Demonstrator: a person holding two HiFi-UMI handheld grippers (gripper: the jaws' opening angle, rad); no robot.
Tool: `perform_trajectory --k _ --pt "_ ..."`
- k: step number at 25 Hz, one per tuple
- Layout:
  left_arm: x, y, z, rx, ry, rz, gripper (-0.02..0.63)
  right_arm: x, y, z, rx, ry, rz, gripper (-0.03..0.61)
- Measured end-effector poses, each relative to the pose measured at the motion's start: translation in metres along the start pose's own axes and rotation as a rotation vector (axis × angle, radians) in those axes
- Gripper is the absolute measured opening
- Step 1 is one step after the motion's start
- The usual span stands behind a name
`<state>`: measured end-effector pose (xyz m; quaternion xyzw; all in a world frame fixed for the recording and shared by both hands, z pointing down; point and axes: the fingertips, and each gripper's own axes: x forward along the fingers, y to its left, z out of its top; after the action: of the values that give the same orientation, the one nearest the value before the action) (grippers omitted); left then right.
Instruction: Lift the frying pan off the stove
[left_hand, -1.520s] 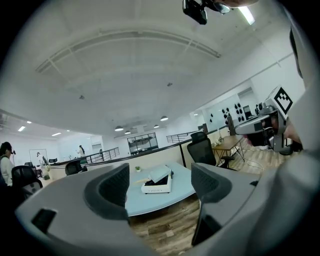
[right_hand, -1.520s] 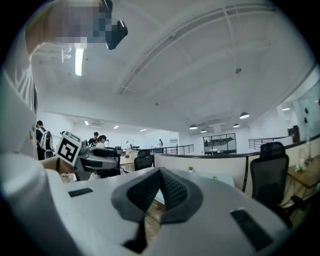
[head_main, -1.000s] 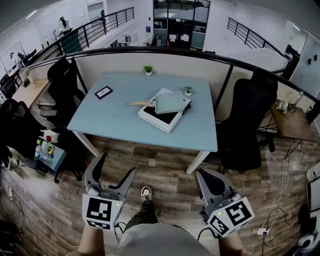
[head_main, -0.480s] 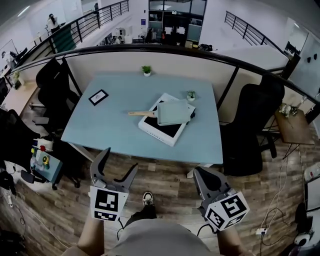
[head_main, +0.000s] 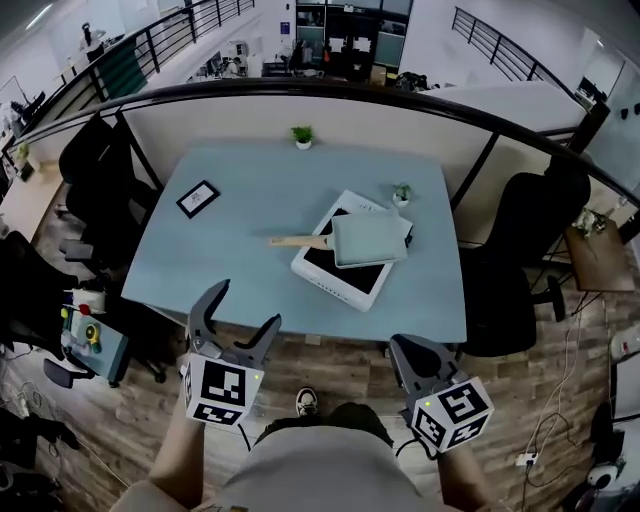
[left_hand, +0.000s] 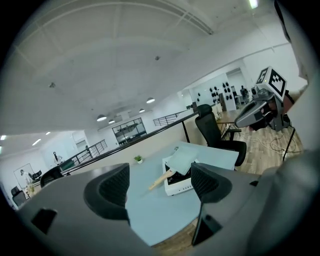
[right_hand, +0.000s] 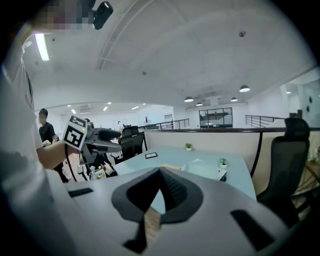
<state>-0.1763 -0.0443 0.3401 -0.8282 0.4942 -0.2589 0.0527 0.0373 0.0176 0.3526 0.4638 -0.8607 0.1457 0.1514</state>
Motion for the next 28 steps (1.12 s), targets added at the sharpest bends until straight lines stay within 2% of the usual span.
perform_trajectory --k 5,12,17,22,28 --pt "0.026 0.004 -0.008 -0.015 0.014 -0.044 0.371 0.031 0.000 -0.008 0.000 0.040 0.028 0.003" --pt "0.069 0.011 -0.012 -0.002 0.053 -0.084 0.371 0.064 -0.026 -0.006 0.024 0.057 0.020 0.003" --pt "0.109 0.017 -0.024 0.081 0.160 -0.092 0.371 0.097 -0.048 -0.011 0.038 0.097 0.047 0.003" --pt "0.156 0.022 -0.029 0.060 0.217 -0.116 0.371 0.136 -0.073 -0.011 0.041 0.138 0.095 0.003" --pt "0.216 0.031 -0.050 0.112 0.345 -0.140 0.371 0.185 -0.106 -0.013 0.053 0.188 0.146 0.003"
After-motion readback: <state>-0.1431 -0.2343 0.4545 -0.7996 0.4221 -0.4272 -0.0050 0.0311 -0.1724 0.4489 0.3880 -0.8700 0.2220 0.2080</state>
